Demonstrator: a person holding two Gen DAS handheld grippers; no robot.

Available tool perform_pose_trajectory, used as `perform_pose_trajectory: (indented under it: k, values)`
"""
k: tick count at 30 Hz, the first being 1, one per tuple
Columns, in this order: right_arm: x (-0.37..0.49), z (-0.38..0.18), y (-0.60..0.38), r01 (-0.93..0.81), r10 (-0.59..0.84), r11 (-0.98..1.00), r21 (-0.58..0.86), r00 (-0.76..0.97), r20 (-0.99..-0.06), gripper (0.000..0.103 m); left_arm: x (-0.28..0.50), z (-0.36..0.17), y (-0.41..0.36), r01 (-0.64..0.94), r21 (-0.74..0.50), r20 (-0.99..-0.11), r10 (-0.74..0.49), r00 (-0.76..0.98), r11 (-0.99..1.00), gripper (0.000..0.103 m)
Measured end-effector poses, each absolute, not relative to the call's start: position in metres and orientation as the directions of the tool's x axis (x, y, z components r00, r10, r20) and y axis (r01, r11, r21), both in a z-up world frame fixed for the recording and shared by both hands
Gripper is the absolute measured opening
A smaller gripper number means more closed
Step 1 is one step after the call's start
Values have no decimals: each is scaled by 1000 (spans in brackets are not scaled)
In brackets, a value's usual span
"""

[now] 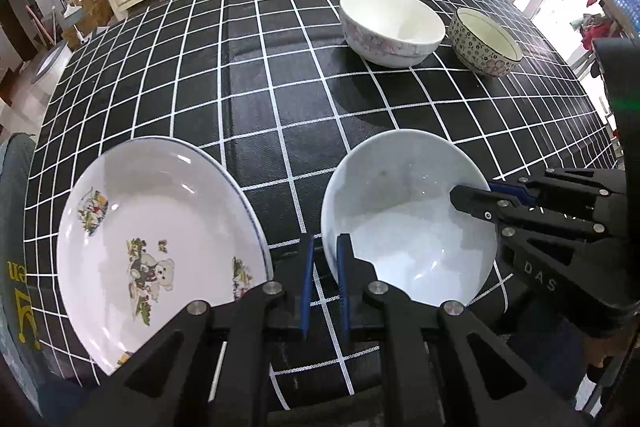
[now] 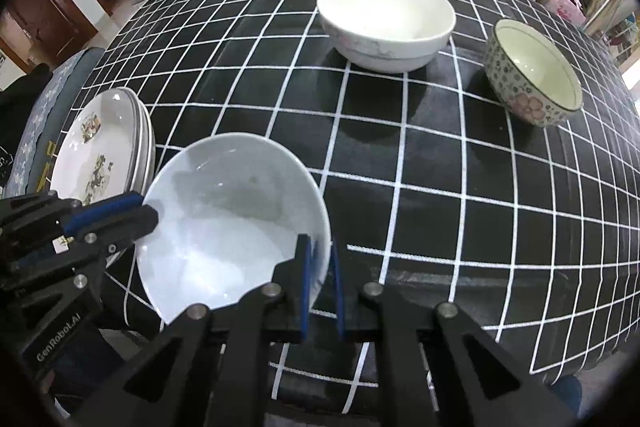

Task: Organize plates and bowls
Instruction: 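Carry the red-logo bowl with the left tool beside the plate stack, then open the left tool to set the red-logo bowl down, then move the left tool to the plain white bowl and grip its rim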

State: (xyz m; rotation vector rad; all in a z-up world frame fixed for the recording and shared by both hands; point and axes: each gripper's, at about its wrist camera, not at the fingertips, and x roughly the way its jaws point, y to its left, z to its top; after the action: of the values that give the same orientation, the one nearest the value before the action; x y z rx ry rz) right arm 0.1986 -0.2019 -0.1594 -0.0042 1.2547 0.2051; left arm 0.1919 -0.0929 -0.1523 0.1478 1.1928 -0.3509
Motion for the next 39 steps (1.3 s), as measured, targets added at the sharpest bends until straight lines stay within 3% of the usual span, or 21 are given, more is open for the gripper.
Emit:
perform_pose_trajectory:
  k: [3,5,9,13,22,26,31,34,39]
  values:
    - [197,-159,-207,-141,166,981,130,288,-943,16,189,-146,-93,341,-48,-919,-176,354,939,10]
    - [197,-158,-210,-127,154,984,121,289,-945,24,186,-140,-92,347,-40,-911,-176,373,937,10]
    - [196,-154,-212,-120,141,987,110,298,-944,29,186,-132,-89,347,-18,-905,-162,393,938,10]
    - [197,-149,-214,-111,138,988,109,303,-943,42,186,-124,-88,354,-14,-899,-167,405,935,10]
    - [208,-114,-226,-109,111,991,74,391,-914,55,199,-105,-98,363,16,-891,-152,427,932,10]
    - [216,-95,-231,-103,91,993,51,445,-891,65,209,-92,-104,362,9,-884,-162,439,932,19]
    - [232,-78,-236,-96,85,994,45,473,-877,66,225,-80,-110,360,1,-878,-172,446,933,19]
    - [241,-67,-240,-92,84,995,45,485,-870,66,236,-73,-112,347,-7,-876,-173,450,938,30]
    - [263,-53,-246,-84,74,996,36,507,-859,66,259,-59,-117,325,-10,-873,-167,459,946,32]
